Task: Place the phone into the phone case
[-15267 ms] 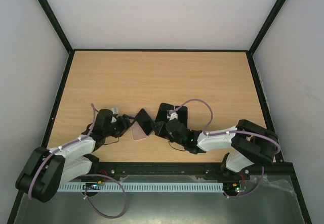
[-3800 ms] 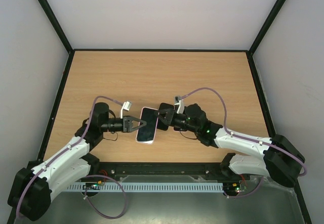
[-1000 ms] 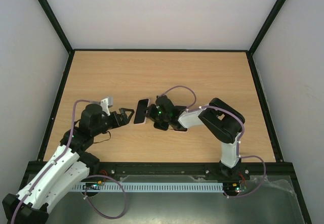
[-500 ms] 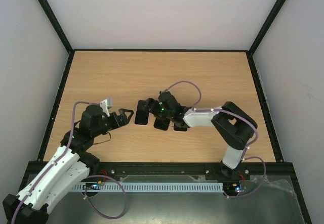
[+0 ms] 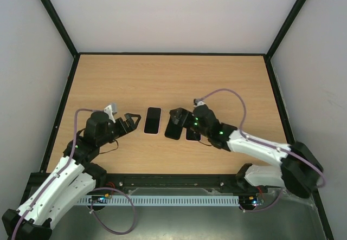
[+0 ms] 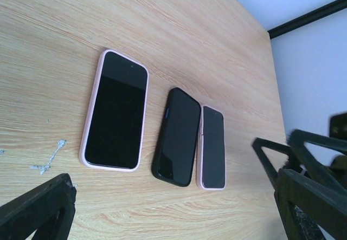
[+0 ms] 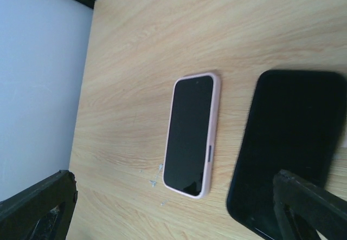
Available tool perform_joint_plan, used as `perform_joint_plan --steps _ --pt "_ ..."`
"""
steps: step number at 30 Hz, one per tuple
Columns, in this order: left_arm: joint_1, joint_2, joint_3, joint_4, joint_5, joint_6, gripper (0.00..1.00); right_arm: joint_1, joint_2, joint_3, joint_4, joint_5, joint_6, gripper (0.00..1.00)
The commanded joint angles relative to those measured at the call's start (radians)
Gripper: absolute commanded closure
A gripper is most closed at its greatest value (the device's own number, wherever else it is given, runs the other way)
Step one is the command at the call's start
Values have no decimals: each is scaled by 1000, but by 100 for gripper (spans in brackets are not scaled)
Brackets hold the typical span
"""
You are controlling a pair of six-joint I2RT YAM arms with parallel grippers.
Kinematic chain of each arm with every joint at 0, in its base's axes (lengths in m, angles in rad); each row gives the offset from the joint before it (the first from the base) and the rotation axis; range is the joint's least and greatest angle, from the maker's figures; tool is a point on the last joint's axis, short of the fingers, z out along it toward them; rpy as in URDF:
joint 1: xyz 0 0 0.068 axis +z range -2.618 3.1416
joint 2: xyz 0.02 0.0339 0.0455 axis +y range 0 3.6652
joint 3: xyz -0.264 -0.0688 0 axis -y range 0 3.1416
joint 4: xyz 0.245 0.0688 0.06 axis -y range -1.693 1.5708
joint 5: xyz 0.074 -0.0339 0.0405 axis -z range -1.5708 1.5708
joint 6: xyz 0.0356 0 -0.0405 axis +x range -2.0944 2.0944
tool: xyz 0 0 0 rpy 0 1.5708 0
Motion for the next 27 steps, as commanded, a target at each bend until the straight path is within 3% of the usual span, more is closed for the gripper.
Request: perform_joint_plan --steps 1,7,12,19,27 --pt "0 -22 44 -15 -30 -15 1 -5 -218 -67 -165 183 -61 2" --pt "2 -28 131 -57 -57 59 1 -5 -501 -42 -394 315 -99 2" --pt "2 -39 220 -84 -63 132 1 -5 -680 -1 -527 338 -130 3" --pt "2 -66 293 -112 -25 233 1 -4 -769 93 -675 353 -131 3" --pt "3 -102 263 -100 24 259 1 -5 -805 110 -691 353 -122 2"
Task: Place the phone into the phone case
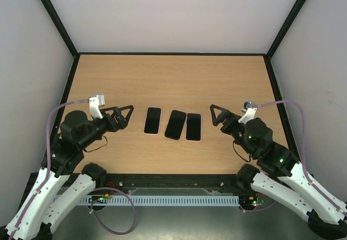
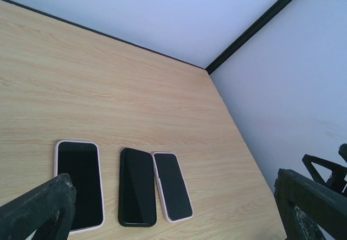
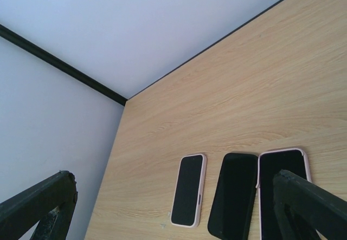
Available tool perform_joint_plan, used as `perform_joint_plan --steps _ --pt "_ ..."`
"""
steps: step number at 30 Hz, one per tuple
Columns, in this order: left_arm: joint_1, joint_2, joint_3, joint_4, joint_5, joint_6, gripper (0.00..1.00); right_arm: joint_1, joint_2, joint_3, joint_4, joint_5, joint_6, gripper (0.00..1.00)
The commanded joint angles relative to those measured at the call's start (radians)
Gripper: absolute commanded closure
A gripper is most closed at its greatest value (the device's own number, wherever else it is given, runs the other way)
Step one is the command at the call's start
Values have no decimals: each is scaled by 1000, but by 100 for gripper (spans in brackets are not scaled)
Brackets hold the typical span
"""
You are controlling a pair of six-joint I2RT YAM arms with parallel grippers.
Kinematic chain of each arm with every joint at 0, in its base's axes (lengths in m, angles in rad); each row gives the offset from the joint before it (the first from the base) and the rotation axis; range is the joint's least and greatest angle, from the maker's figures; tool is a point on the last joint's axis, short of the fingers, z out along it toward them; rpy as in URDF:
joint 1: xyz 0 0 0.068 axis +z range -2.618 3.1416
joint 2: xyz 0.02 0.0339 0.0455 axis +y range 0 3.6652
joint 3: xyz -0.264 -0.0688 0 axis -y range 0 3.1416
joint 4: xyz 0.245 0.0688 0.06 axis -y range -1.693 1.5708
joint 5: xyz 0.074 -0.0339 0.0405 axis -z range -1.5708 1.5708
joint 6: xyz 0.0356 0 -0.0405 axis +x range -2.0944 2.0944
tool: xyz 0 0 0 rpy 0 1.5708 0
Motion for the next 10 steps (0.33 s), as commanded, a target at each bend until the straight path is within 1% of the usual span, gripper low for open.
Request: perform_joint_plan --steps 1,10 --pt "3 -18 -19 -9 32 35 1 -2 -9 13 -56 24 -1 2" --pt "2 -10 -48 -10 27 30 1 -3 -29 -20 -51 18 23 3"
